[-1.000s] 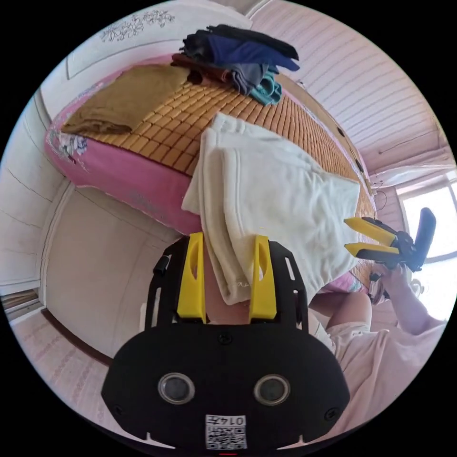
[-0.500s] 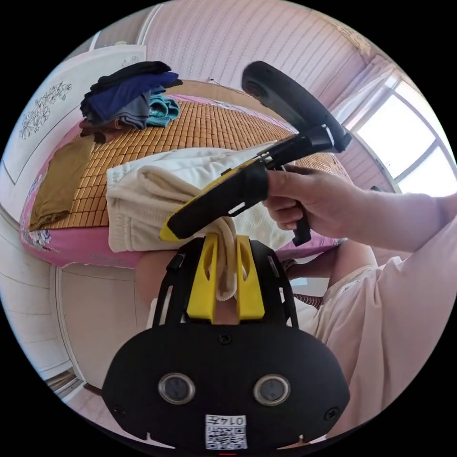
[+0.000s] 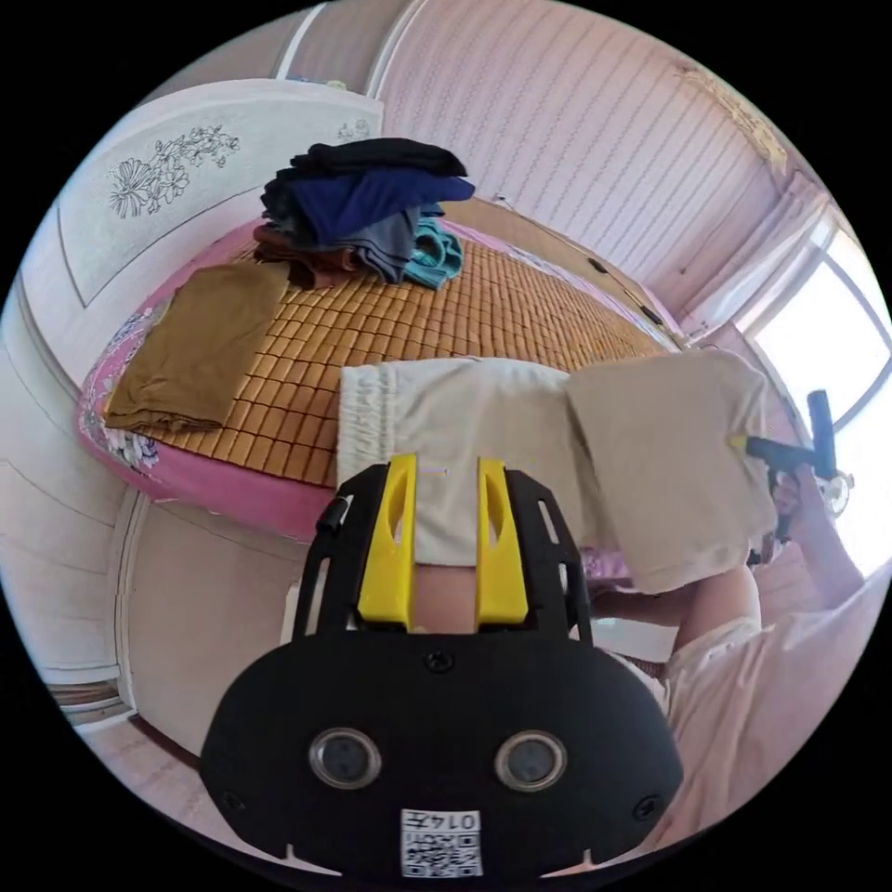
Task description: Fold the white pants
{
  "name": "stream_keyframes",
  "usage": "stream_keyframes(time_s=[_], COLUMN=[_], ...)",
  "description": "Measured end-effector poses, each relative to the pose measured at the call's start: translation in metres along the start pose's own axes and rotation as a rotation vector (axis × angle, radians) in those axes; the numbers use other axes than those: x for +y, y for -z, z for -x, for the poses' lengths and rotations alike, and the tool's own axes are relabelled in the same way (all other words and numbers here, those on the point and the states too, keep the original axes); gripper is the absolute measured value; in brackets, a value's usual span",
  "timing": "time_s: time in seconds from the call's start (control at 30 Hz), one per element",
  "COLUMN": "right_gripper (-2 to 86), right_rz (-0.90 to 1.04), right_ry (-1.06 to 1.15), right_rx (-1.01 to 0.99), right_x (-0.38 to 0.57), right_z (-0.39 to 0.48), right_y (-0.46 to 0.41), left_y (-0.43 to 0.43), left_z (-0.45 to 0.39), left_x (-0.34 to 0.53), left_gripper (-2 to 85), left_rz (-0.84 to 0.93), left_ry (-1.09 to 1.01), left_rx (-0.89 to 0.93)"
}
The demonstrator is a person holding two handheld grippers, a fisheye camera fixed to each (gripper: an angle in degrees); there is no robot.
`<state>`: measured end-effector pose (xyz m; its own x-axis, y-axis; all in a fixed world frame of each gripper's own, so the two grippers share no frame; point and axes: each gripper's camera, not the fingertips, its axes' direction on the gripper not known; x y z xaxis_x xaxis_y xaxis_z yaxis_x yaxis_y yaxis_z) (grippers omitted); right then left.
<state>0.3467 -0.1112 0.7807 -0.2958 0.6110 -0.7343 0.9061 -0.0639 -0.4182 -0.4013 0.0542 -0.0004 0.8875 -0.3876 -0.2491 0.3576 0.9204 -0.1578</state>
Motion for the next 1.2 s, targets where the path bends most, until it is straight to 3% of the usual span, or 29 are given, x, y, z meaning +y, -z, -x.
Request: stream_keyframes(time_s=[0.13, 0.2, 0.37, 0.57, 0.73, 0.8, 0.9, 1.03, 1.1, 1.2], right_gripper=[5.9, 6.0, 6.0, 5.6, 5.7, 6.1, 7.1, 4.1, 4.8, 8.0], right_rz=[-0.244, -0.328, -0.483, -0.572, -0.693, -0.709, -0.63, -0.426, -0.348, -0.262], right_ry=[-0.071, -0.079, -0.186, -0.2, -0.172, -0.13, -0.236, -0.6, -0.676, -0.674], right_rx=[0.201, 0.313, 0.494, 0.383, 0.414, 0.509, 0.689, 0.592, 0.498, 0.439], right_x=[0.051, 0.068, 0.103, 0.089, 0.105, 0.13, 0.185, 0.276, 0.301, 0.309], right_z=[-0.029, -0.03, -0.045, -0.073, -0.108, -0.123, -0.169, -0.251, -0.268, -0.272], right_y=[0.139, 0.188, 0.273, 0.324, 0.381, 0.389, 0.37, 0.288, 0.254, 0.22], left_y=[-0.039, -0.085, -0.065, 0.044, 0.158, 0.191, 0.182, 0.113, 0.074, 0.06], left_z=[0.032, 0.049, 0.043, 0.011, 0.022, 0.076, 0.142, 0.209, 0.253, 0.267], left_x=[-0.044, -0.049, -0.053, -0.117, -0.148, -0.128, -0.079, 0.003, 0.06, 0.095], left_gripper=[13.0, 11.7, 5.6, 0.8, 0.5, 1.5, 3.4, 1.8, 1.2, 1.3], left_rz=[0.074, 0.241, 0.209, -0.083, -0.353, -0.44, -0.391, -0.193, -0.084, -0.087], left_ry=[0.091, 0.113, 0.025, -0.053, -0.136, -0.072, -0.001, 0.221, 0.44, 0.526], left_rx=[-0.05, -0.063, -0.074, 0.139, 0.148, 0.183, 0.204, 0.053, 0.115, 0.183])
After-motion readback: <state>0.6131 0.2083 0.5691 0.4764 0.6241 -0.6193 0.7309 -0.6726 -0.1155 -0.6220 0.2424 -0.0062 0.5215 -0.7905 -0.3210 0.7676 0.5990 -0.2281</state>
